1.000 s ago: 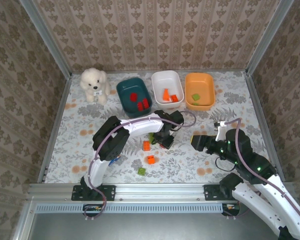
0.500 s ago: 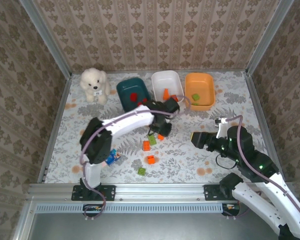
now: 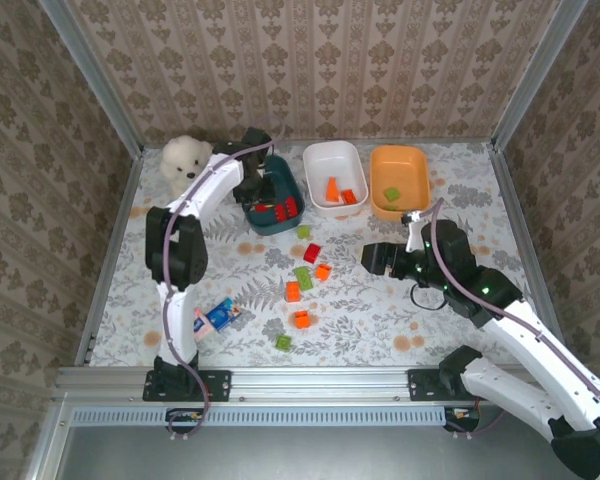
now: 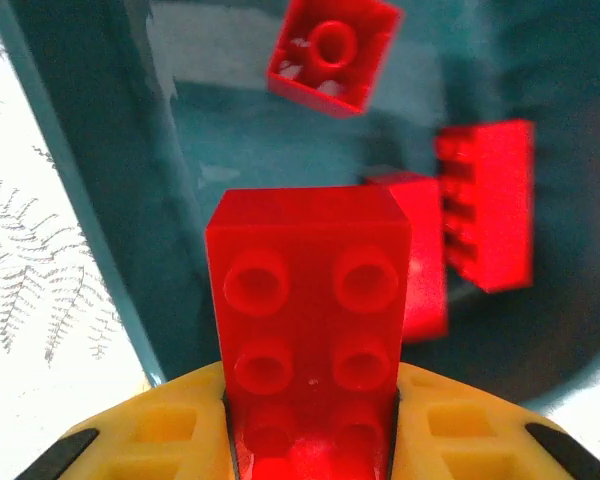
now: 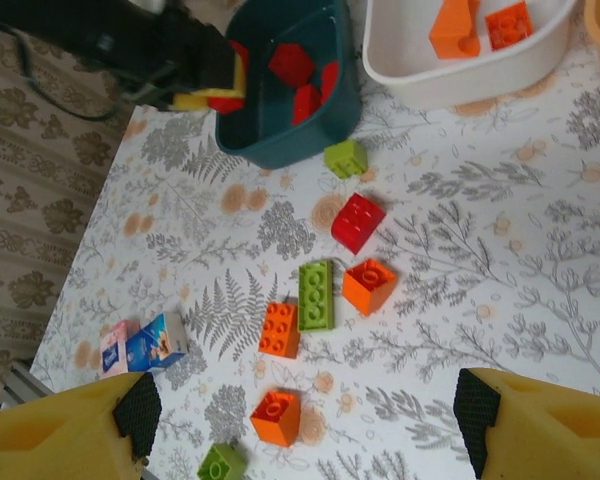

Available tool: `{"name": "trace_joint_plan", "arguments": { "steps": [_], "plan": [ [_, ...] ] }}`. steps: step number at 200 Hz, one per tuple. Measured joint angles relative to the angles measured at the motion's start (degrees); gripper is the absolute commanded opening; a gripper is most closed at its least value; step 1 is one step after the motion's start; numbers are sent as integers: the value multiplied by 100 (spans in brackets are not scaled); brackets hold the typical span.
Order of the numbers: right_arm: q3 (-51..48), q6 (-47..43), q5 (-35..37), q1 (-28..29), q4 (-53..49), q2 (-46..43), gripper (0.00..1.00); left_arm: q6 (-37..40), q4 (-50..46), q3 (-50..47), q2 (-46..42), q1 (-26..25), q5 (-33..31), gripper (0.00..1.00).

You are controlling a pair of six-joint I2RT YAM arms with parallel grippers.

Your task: Sort the legos into containers by color

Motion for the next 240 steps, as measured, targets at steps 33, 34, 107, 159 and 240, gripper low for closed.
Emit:
{"name": "trace_joint_plan", "arguments": {
  "steps": [33, 34, 107, 159, 240],
  "plan": [
    [376, -70, -20, 0, 254, 435, 80, -151, -293, 295, 560, 31, 0, 18],
    [380, -70, -20, 0, 264, 442, 80, -155, -297, 299, 564, 31, 0, 18],
    [509, -66, -116, 0, 549, 955, 81, -455, -402, 503, 721, 22, 197, 44],
    [516, -87, -444, 0, 1167, 1093, 81, -518, -422, 651, 721, 0, 221, 51],
    [1261, -1705, -555, 1803, 184, 2334, 78, -905, 457, -1169, -1991, 28, 87, 59]
  ]
}}
